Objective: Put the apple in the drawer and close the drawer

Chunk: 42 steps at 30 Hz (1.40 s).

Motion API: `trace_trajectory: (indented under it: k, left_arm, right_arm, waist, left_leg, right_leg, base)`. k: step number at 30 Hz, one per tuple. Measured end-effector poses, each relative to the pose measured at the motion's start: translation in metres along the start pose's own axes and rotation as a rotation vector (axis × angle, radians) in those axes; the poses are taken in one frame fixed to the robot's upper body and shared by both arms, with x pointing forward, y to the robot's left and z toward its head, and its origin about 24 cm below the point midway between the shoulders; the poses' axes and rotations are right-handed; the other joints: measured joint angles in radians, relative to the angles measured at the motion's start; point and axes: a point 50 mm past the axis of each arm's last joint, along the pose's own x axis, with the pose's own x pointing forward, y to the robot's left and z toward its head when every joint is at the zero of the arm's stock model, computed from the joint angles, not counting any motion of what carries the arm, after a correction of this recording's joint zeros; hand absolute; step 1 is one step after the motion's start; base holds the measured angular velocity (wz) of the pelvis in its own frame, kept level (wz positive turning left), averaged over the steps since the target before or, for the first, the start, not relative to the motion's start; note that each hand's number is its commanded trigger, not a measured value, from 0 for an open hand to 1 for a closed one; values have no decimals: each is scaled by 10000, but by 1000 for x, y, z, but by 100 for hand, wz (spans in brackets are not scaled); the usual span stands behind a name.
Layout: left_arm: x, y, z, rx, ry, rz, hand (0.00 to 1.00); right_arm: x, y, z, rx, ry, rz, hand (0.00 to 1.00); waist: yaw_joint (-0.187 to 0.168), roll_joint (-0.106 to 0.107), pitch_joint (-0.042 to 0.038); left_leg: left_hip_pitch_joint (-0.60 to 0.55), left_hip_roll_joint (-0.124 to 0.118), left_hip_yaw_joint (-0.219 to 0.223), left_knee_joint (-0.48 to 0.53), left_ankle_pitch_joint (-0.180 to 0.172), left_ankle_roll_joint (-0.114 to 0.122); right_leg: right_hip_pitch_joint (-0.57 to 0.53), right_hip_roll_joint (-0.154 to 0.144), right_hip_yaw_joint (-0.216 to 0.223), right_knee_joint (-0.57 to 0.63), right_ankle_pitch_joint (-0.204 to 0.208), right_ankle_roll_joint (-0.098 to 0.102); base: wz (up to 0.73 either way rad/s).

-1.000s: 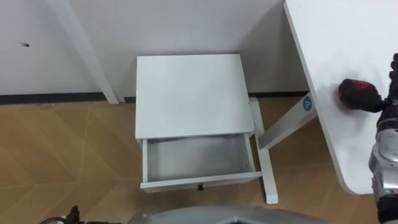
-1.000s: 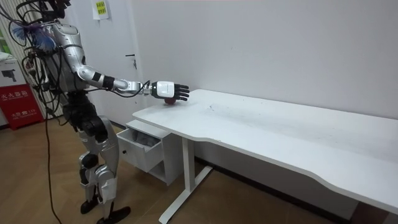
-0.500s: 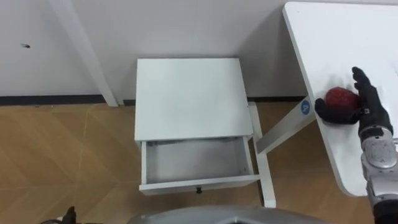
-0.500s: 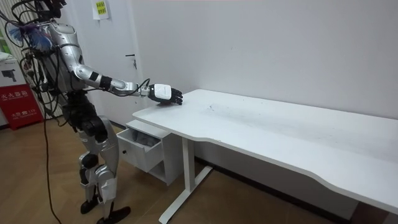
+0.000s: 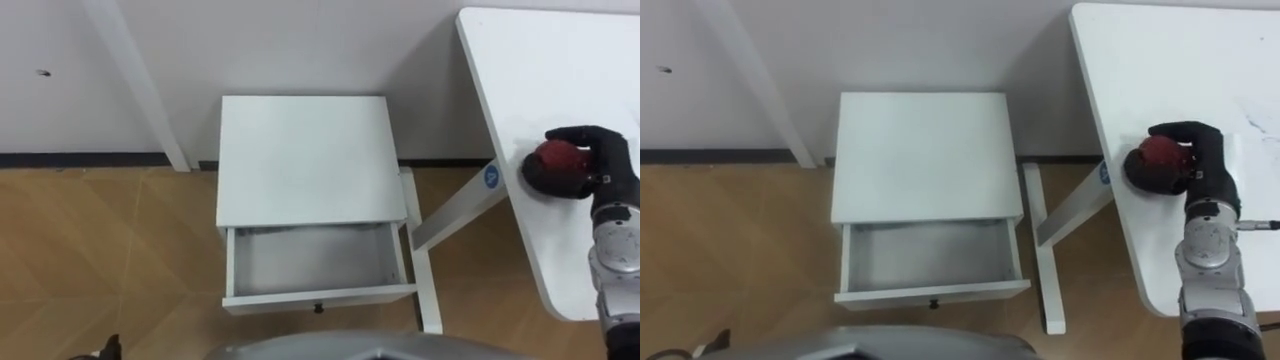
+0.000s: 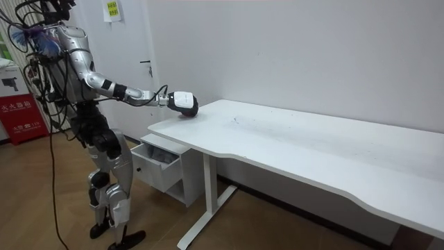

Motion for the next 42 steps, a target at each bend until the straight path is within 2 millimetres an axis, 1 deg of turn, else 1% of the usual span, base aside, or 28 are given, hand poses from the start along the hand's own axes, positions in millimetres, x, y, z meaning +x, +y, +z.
trace_trajectory:
  k: [2,4,5,7,9,10,11,12,13,15,16,18,19,21,24,26,27,28,30,34,40,41,42]
  left_arm:
    - [0,-2,0,123,-27,-79,0]
    - [1,-3,5,181,-156,-133,0]
    - [1,-4,8,189,-241,-181,0]
    - [2,-6,13,231,-404,-283,0]
    - [3,-8,19,279,-677,-353,0]
    - [3,-8,19,296,-686,-366,0]
    - [3,-9,19,333,-686,-387,0]
    - [3,-10,22,322,-735,-414,0]
    - [3,-10,22,322,-742,-434,0]
    - [3,-14,23,337,-779,-609,0]
    - [3,-14,24,376,-792,-651,0]
    - [3,-19,26,537,-850,-896,0]
    - [4,-20,28,541,-863,-933,0]
    - [5,-23,32,579,-924,-993,0]
    - [5,-22,31,597,-878,-970,0]
    - [5,-22,33,709,-918,-1009,0]
    - [5,-22,33,722,-898,-1029,0]
    - [5,-23,33,857,-899,-1070,0]
    - [5,-26,34,987,-963,-1127,0]
    - [5,-28,36,1004,-1021,-1199,0]
    - [5,-37,45,1004,-1240,-1547,0]
    - [4,-38,47,1067,-1297,-1605,0]
    - [4,-38,47,1067,-1310,-1611,0]
  right_arm:
    - [0,1,1,-176,-89,24,100]
    - [0,2,3,-342,-215,25,100]
    - [1,3,6,-415,-334,59,100]
    - [0,7,11,-613,-566,230,100]
    - [-2,13,19,-1231,-1034,509,100]
    - [-3,15,21,-1400,-1164,598,100]
    - [-4,18,29,-1664,-1470,723,100]
    - [-5,24,35,-1778,-1749,900,100]
    - [-5,26,39,-1825,-1864,967,100]
    - [-8,37,51,-2073,-2423,1467,100]
    - [-9,42,53,-2098,-2523,1743,100]
    - [-18,69,56,-2261,-2746,3212,100]
    - [-20,75,57,-2277,-2798,3554,100]
    - [-29,94,66,-2506,-3218,4469,100]
    - [-35,107,77,-2710,-3729,5063,100]
    - [-40,115,88,-2805,-4210,5548,100]
    - [-40,117,91,-2834,-4340,5663,100]
    - [-42,119,95,-2866,-4527,5833,100]
    - [-43,120,98,-2892,-4653,6008,100]
    - [-45,123,99,-2888,-4665,6233,100]
    - [-49,129,99,-2967,-4646,6673,100]
    - [-49,130,100,-2940,-4664,6709,100]
    - [-50,132,101,-2925,-4686,6742,100]
  waist:
    - [-3,-2,5]
    - [10,-8,16]
    - [29,0,39]
    - [88,12,44]
    - [245,22,46]
    - [261,34,40]
    - [309,67,45]
    - [439,100,68]
    - [475,116,76]
    - [523,163,85]
    - [545,162,87]
    - [759,187,108]
    - [797,167,100]
    - [1038,250,156]
    - [1164,281,154]
    - [1361,243,124]
    - [1383,238,121]
    - [1415,237,120]
    - [1545,237,119]
    - [1575,235,120]
    - [1604,232,119]
    - [1610,226,112]
    - [1620,213,104]
  left_leg:
    - [0,-4,0,-9,0,0]
    - [-14,-3,1,-14,1,-3]
    - [-37,-3,3,-14,4,-6]
    - [-79,3,31,-10,4,-8]
    - [-186,14,40,29,5,-10]
    - [-194,15,39,30,6,-11]
    - [-216,16,41,32,9,-15]
    - [-218,18,71,19,13,-21]
    - [-214,17,69,15,14,-23]
    - [-213,13,13,8,24,-31]
    - [-216,16,8,8,27,-34]
    - [-252,14,-45,9,32,-42]
    - [-281,6,-73,17,35,-40]
    - [-390,-7,-153,18,56,-24]
    - [-452,-8,-267,9,58,-25]
    - [-550,-11,-409,22,66,-31]
    - [-557,-11,-463,19,67,-31]
    - [-561,-2,-609,17,75,-25]
    - [-555,-7,-698,-4,77,-22]
    - [-559,-18,-817,-77,77,-21]
    - [-542,-5,-914,-181,79,-20]
    - [-540,-3,-1010,-187,80,-20]
    - [-542,-12,-1203,-199,79,-21]
  right_leg:
    - [-2,7,3,-5,0,0]
    - [-30,14,7,-2,0,0]
    - [-52,16,22,3,0,0]
    - [-120,21,43,13,0,-1]
    - [-242,35,75,12,21,-33]
    - [-267,35,75,15,21,-33]
    - [-327,36,90,20,26,-41]
    - [-344,39,116,12,36,-53]
    - [-341,39,118,13,37,-54]
    - [-328,36,71,13,37,-54]
    - [-330,37,55,11,37,-54]
    - [-332,37,-10,7,37,-54]
    - [-339,30,-49,5,37,-54]
    - [-380,0,-216,-2,37,-54]
    - [-401,-1,-327,-6,36,-53]
    - [-449,-9,-492,-3,37,-54]
    - [-444,-8,-507,1,37,-54]
    - [-433,-8,-528,1,36,-54]
    - [-412,-23,-548,-8,36,-54]
    - [-357,-32,-718,-7,36,-54]
    - [-406,-9,-755,4,36,-54]
    - [-499,-4,-755,30,36,-54]
    - [-501,1,-757,25,36,-54]
  base:
    - [0]
    - [0]
    - [-4]
    - [-8]
    - [-8]
    - [-5]
    - [-7]
    - [-7]
    - [0]
    - [6]
    - [6]
    - [7]
    - [14]
    - [15]
    - [13]
    - [19]
    - [21]
    - [24]
    - [18]
    - [9]
    - [1]
    - [-10]
    - [-13]
